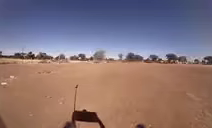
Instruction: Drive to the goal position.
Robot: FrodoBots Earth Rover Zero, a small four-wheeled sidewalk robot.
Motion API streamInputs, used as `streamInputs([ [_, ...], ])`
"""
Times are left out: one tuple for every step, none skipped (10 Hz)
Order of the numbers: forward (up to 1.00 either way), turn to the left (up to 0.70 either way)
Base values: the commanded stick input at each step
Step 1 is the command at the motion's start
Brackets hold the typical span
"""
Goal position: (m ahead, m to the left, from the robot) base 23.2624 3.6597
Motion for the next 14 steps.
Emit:
streamInputs([
  [0.5, 0.0],
  [0.5, 0.0],
  [0.5, 0.0],
  [0.5, 0.0],
  [0.5, 0.0],
  [0.5, 0.0],
  [0.5, 0.0],
  [0.5, 0.0],
  [0.5, 0.0],
  [0.5, 0.0],
  [0.5, 0.0],
  [0.5, 0.0],
  [0.5, 0.0],
  [0.5, 0.0],
])
